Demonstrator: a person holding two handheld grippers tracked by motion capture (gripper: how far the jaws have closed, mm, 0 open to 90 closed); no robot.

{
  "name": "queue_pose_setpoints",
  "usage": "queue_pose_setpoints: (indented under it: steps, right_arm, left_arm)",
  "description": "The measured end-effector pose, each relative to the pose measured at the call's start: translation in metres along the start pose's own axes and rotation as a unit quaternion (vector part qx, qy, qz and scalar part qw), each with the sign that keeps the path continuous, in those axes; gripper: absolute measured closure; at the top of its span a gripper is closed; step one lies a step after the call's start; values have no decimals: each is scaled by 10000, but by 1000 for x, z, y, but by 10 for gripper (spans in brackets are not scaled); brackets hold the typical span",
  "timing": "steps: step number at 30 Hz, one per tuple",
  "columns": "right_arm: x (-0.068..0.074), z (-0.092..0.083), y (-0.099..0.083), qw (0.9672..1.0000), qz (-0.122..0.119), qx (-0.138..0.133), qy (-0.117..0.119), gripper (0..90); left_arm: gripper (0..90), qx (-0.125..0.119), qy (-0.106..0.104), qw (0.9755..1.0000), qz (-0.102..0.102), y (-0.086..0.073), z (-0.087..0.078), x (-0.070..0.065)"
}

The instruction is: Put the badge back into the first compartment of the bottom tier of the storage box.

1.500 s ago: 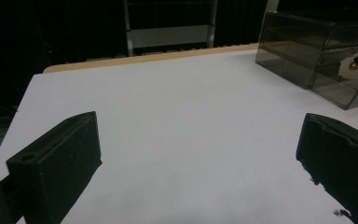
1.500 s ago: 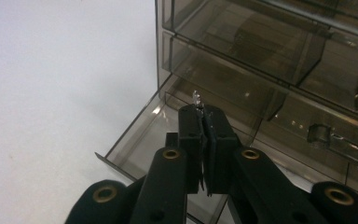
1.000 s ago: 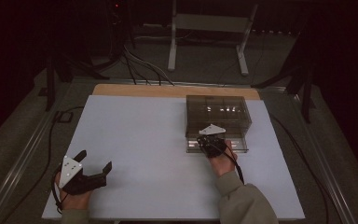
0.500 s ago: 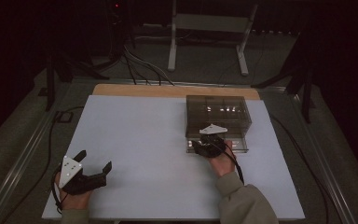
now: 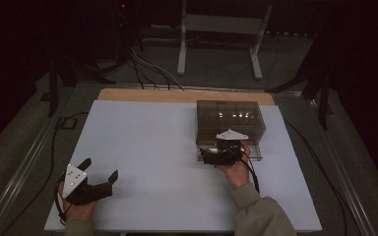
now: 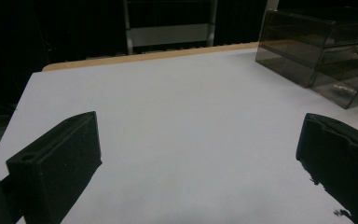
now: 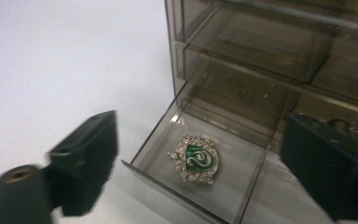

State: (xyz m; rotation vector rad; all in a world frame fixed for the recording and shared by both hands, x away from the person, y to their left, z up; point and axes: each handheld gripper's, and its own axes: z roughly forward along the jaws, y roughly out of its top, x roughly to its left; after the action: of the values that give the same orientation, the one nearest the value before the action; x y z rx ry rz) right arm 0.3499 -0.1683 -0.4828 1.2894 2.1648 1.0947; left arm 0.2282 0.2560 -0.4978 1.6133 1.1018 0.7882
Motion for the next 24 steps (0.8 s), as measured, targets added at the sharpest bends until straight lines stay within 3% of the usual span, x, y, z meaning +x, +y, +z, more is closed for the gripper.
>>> queue_pose_setpoints:
  steps: [5, 13, 18, 24]
  right_arm:
    - [-3, -8, 1, 10000, 38, -73, 27, 0]
    - [-11, -38, -4, 9987, 74, -497, 38, 0]
    - [-21, -54, -19, 9975, 248, -657, -21, 0]
    - [-30, -67, -36, 9966, 223, -787, -119, 0]
  left_arm:
    - [7, 19, -8, 10000, -8, 0, 0, 0]
    - [7, 4, -6, 10000, -14, 0, 0, 0]
    - [7, 9, -9, 10000, -9, 0, 0, 0]
    - [7, 4, -18, 10000, 0, 0, 0, -1]
